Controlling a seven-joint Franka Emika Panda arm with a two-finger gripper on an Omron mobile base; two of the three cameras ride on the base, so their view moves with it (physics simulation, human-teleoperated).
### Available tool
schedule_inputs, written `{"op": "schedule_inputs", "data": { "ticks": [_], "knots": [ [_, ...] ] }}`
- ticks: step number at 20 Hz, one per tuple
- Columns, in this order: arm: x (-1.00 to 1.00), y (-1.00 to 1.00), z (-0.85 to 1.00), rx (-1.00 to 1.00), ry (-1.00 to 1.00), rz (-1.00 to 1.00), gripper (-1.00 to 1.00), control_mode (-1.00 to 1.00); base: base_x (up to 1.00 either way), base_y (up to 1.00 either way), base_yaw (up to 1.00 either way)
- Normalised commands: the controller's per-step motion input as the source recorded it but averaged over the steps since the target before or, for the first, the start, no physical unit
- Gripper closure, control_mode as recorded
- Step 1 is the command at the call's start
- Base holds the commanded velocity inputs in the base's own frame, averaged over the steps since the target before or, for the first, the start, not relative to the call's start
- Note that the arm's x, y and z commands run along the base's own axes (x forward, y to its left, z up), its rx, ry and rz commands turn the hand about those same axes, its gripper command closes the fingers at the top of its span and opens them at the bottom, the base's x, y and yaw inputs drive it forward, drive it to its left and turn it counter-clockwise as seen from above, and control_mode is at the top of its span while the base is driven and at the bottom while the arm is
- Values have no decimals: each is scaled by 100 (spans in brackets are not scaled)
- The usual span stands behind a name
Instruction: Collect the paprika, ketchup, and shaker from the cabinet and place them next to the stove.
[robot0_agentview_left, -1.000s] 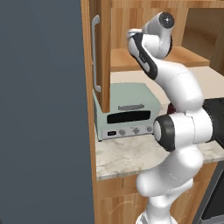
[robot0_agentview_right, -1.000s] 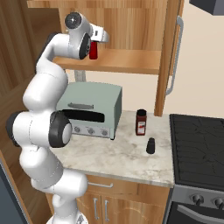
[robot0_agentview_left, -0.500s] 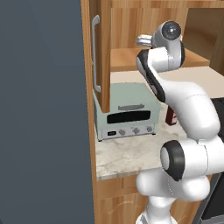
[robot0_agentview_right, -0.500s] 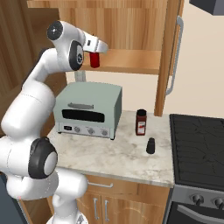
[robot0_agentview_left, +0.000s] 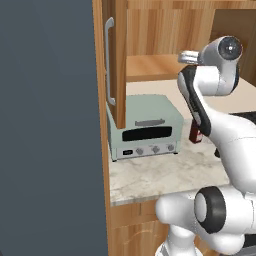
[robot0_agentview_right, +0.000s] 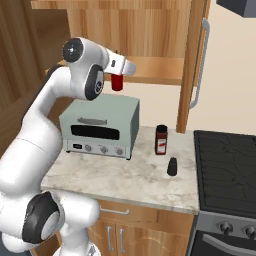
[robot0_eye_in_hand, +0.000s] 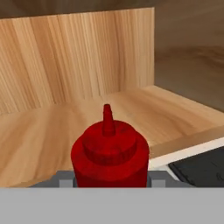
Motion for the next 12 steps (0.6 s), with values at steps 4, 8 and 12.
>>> {"op": "schedule_inputs", "data": {
  "ticks": [4, 8, 12],
  "knots": [
    [-85, -76, -43, 0, 0, 16, 100, -100, 0, 0, 0],
    [-90, -63, -45, -1, 3, 13, 100, -100, 0, 0, 0],
    [-94, -42, -56, -4, 1, 11, 100, -100, 0, 0, 0]
  ]
}}
